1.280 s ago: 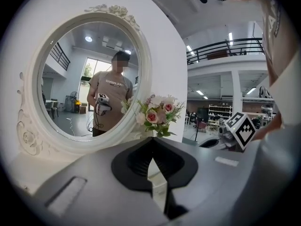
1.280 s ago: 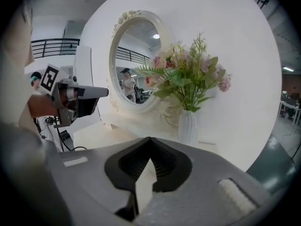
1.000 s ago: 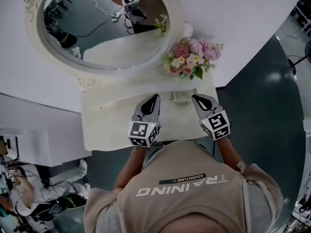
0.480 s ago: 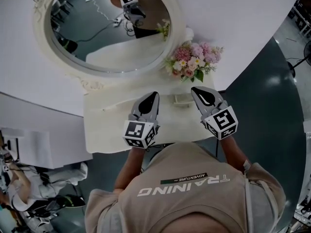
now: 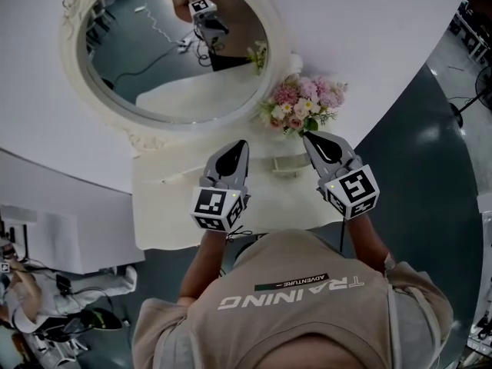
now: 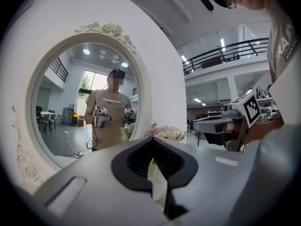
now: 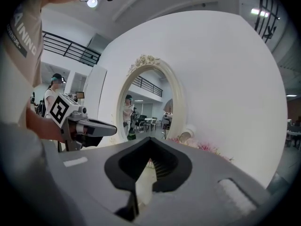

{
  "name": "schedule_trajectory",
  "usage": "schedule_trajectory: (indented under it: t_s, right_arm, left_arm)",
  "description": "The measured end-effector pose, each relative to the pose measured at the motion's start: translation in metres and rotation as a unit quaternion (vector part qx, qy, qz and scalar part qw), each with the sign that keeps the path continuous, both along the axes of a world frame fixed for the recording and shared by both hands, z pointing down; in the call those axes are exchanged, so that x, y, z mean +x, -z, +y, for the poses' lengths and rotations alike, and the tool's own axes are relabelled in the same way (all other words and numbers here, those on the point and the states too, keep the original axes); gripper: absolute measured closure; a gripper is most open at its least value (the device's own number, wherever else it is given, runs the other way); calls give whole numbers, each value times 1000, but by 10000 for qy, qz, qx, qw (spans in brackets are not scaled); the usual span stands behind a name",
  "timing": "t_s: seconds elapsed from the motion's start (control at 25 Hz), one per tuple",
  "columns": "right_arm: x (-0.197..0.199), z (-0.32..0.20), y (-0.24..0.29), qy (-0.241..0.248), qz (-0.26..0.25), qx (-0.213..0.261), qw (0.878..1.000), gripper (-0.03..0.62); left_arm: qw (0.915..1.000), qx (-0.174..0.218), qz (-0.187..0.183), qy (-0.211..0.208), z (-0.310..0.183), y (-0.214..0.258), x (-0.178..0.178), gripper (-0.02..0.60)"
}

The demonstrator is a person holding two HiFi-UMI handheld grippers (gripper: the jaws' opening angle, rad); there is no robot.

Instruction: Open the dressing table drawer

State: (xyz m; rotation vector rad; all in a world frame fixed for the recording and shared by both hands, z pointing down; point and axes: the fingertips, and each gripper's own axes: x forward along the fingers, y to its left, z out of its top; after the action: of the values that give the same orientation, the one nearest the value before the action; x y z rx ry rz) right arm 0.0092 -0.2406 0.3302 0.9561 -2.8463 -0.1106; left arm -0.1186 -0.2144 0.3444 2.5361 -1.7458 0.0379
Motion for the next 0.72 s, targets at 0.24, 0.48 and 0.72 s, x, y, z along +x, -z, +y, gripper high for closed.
schedule_trajectory:
  t_s: [0.24,0.48,0.72]
  right_arm:
    - [4,2,9,2,-97,100,9999,592]
    - [2,1,5,22,-165,56,9998,592]
    - [-4,0,-1,27,-264,109,9996,592]
  left_arm:
    - [10000,-18,-19,32,-5,-3,-3,563]
    - [10000,-63,-55,-30,-5,-4,-5,563]
    - [9999,-139,-88,-14,-11,-7,-7,563]
